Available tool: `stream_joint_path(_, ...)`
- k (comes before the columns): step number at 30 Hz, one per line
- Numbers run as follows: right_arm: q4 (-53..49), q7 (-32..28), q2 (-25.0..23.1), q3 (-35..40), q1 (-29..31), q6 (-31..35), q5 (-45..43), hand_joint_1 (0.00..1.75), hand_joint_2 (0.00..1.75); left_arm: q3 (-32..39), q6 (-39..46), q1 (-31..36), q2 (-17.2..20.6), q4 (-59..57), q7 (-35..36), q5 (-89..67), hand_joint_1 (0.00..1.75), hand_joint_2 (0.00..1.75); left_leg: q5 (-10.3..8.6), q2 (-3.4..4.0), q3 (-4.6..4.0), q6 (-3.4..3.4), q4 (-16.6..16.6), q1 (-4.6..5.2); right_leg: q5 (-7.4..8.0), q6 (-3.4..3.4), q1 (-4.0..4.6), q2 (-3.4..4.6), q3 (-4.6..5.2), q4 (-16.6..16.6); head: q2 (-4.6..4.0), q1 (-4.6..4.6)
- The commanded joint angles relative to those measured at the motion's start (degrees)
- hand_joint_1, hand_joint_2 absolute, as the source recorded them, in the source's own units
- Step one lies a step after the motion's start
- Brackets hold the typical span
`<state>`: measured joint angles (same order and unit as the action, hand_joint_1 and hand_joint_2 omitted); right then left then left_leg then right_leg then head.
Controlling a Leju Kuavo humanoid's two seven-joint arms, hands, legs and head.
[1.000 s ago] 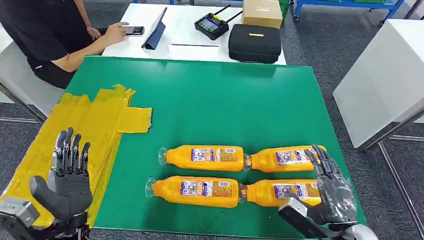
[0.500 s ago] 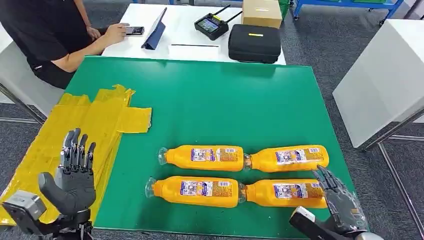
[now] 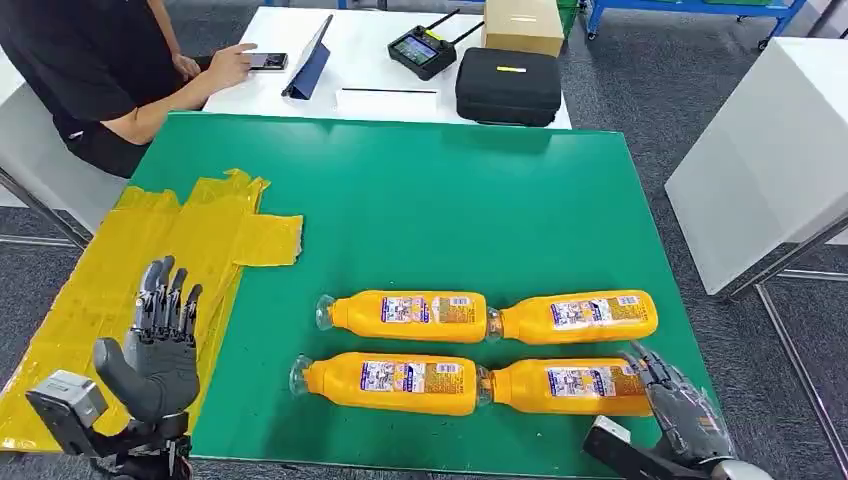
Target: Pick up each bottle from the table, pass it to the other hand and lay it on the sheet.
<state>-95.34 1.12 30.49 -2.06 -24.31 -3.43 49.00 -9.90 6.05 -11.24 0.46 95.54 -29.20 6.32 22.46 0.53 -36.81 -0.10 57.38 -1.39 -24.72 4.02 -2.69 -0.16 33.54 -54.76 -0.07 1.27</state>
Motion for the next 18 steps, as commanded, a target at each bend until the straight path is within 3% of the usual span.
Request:
stream_joint_path(1, 11.12, 0.01, 2.73, 9.36, 8.3, 1.9, -1.4, 0.0, 1.75, -1.32, -0.24, 4.02, 1.85, -7.0, -0.42, 0.73, 0.0, 0.0, 0.03, 0.06, 0.33, 0.04, -0.13, -0.04, 0.03, -0.26, 0.08, 0.09, -0.32, 0.17, 0.0, -0.02)
stream_joint_path(6, 13.92, -0.28, 2.52, 11.86, 11.29, 2.0, -1.39, 0.0, 1.75, -1.37, -0.13, 4.15, 1.79, -7.19, -0.58, 0.91, 0.0, 0.0, 0.06, 0.01, 0.46, 0.08, -0.12, -0.03, -0.05, -0.36, 0.08, 0.04, -0.44, 0.15, 0.0, -0.02)
stream_joint_path(7, 15.31, -0.35, 2.17, 12.7, 12.54, 1.89, -1.28, 0.0, 1.75, -1.37, -0.05, 4.36, 1.66, -7.32, -0.54, 1.0, 0.0, 0.0, 0.2, 0.0, 0.76, 0.13, -0.11, 0.01, -0.18, -0.63, 0.08, 0.06, -0.71, 0.12, 0.0, -0.04)
stream_joint_path(9, 19.78, -1.27, 1.7, 15.4, 16.21, 2.56, -0.64, 0.0, 1.75, -1.63, 0.1, 5.17, 1.28, -7.47, -0.25, 1.06, 0.0, 0.0, 0.04, 0.09, 0.38, 0.07, -0.12, -0.03, 0.0, -0.29, 0.07, 0.11, -0.37, 0.15, 0.0, -0.02)
stream_joint_path(13, 22.6, -1.76, 1.19, 16.63, 18.33, 2.98, -0.58, 0.0, 1.75, -1.79, 0.15, 5.62, 1.13, -7.45, -0.27, 1.09, 0.0, 0.0, 0.06, 0.06, 0.5, 0.09, -0.13, -0.05, -0.01, -0.39, 0.11, 0.1, -0.5, 0.19, 0.0, -0.02)
stream_joint_path(18, 32.65, -3.74, -1.75, 23.98, 27.64, 0.5, 0.03, 0.0, 1.75, -2.15, 0.19, 7.43, -0.55, -7.79, 1.23, 0.62, 0.0, 0.0, 0.01, 0.2, 0.38, 0.07, -0.11, -0.09, 0.08, -0.3, 0.13, 0.22, -0.37, 0.19, 0.0, -0.02)
